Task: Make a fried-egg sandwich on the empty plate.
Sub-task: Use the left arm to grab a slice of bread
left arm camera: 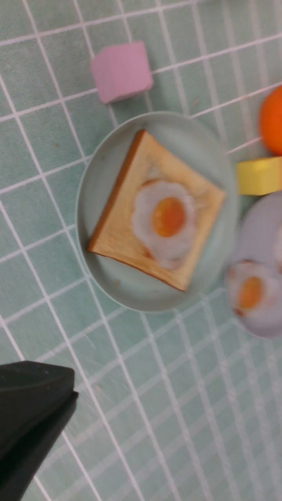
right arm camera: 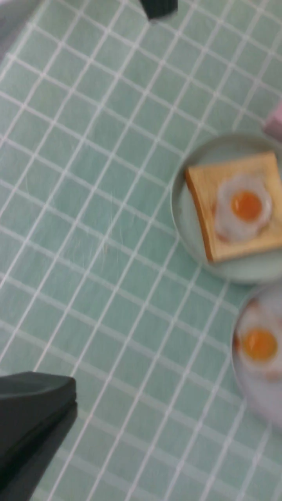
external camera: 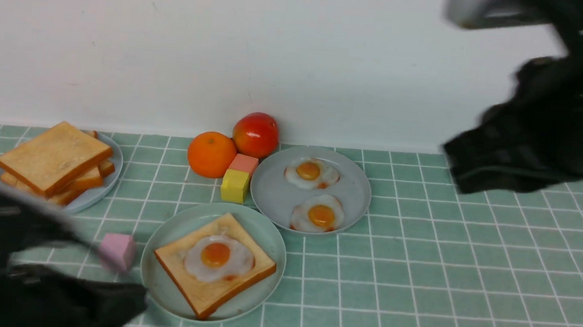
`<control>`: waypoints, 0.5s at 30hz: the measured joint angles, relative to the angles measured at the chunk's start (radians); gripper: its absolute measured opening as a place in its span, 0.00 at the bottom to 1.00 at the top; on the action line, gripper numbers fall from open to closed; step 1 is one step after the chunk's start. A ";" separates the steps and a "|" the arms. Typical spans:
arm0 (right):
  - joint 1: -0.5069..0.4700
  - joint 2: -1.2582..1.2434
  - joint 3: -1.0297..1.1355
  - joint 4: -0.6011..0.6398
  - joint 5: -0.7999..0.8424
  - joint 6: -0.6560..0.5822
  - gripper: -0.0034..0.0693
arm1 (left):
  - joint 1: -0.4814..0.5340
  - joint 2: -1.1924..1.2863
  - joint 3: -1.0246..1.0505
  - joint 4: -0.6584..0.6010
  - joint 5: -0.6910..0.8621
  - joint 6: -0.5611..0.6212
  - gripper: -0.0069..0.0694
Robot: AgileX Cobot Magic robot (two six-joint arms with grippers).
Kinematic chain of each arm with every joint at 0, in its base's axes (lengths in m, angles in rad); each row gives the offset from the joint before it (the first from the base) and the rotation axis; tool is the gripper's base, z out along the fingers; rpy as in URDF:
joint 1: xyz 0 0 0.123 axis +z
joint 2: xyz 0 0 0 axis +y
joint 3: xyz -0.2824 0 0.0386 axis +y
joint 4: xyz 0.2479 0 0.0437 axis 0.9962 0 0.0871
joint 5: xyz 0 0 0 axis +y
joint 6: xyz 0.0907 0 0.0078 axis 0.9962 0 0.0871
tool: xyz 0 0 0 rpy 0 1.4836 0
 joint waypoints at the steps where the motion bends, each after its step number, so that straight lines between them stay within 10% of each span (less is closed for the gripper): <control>1: 0.001 -0.010 0.000 -0.012 0.005 0.004 0.06 | 0.000 0.050 -0.014 0.000 0.006 0.011 0.07; 6: 0.002 -0.068 0.000 -0.036 0.011 0.011 0.07 | 0.055 0.345 -0.211 -0.064 0.112 0.147 0.07; 15: 0.002 -0.098 0.000 -0.042 0.017 -0.018 0.07 | 0.533 0.632 -0.570 -0.535 0.297 0.821 0.07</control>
